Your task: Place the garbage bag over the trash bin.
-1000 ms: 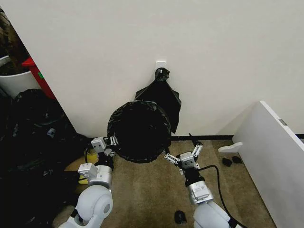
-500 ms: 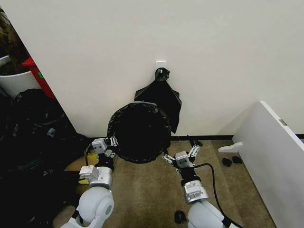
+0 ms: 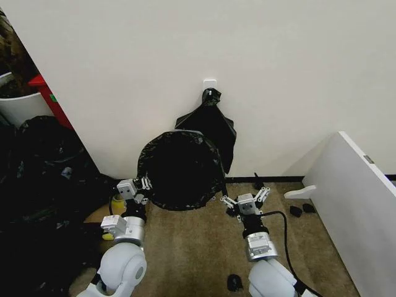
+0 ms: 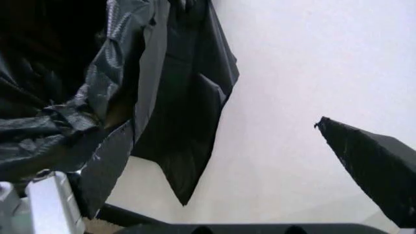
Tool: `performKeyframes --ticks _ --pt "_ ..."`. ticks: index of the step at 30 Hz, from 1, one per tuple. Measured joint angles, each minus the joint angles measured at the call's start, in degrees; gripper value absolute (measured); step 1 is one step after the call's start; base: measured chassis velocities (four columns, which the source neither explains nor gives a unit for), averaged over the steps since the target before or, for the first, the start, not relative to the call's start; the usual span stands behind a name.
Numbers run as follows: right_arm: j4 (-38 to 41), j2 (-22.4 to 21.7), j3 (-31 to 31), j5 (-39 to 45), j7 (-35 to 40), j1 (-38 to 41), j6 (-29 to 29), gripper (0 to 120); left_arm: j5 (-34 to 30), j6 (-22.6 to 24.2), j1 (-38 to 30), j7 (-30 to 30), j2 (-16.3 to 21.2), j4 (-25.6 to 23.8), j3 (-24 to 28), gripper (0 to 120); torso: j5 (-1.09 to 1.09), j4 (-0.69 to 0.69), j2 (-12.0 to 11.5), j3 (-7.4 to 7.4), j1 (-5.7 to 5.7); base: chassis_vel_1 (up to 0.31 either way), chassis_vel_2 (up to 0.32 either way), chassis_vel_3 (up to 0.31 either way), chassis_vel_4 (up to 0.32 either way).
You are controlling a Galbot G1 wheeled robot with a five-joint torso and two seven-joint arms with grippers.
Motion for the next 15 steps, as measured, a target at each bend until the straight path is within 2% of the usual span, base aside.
performKeyframes --ticks 8,15 --pt "-3.1 0.1 1.1 1.4 -0.6 2.0 2.1 100 -1.2 0.7 0.1 -0.1 0.4 -0.9 0.0 0 0.01 0.00 0.0 0.00 0.00 0.000 0.000 0.000 0.000" --pt "-7.6 0.4 1.8 5.3 -5.4 6.0 8.4 100 -1.9 1.3 0.4 -0.1 0.2 -1.9 0.3 0 0.00 0.00 0.0 0.00 0.00 0.000 0.000 0.000 0.000"
